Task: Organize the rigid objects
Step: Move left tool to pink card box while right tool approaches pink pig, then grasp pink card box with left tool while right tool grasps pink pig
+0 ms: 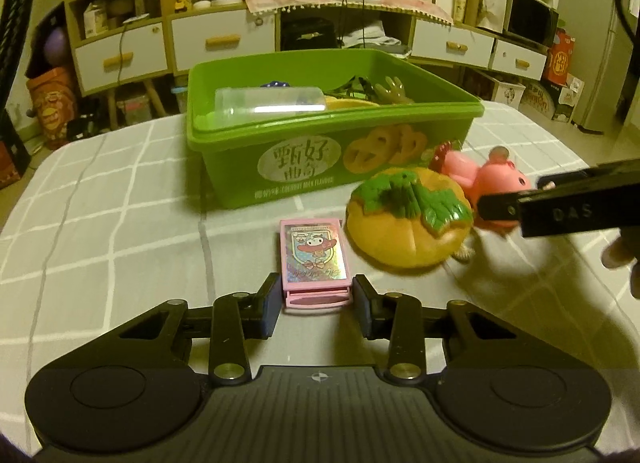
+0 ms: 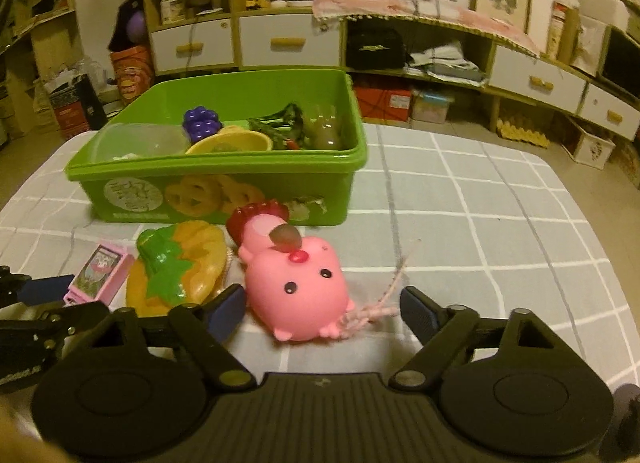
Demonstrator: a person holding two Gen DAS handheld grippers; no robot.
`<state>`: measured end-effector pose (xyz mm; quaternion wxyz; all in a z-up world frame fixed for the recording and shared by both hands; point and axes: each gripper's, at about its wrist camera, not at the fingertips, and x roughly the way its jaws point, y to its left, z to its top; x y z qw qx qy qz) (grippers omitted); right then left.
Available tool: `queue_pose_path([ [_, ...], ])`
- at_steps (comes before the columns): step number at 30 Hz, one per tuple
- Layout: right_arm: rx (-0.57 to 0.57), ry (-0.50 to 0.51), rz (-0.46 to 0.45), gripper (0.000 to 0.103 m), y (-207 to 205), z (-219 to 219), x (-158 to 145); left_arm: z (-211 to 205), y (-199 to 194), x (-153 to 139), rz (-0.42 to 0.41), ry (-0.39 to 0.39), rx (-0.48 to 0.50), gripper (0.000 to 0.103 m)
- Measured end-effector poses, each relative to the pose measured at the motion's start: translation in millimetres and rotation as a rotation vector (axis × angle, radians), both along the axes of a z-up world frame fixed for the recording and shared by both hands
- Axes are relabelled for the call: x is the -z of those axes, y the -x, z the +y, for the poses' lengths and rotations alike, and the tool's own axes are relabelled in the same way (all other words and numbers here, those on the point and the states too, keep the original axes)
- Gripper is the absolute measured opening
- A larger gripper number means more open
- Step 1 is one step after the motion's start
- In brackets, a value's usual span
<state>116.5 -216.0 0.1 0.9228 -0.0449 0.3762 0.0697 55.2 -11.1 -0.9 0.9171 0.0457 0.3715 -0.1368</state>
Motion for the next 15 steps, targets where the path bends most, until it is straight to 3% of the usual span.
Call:
queue_pose_path([
  [6, -0.053, 0.036, -0.035, 0.034, 5.6, 8.9, -1.2, 7.3, 12.2, -1.2, 0.023, -0.009, -0.01, 0.044],
  [15, -0.041, 0.062, -0.014, 0.033, 10.6, 8.8, -3.0, 10.0, 13.3, 0.2, 0.017, -0.015, -0.021, 0.044],
])
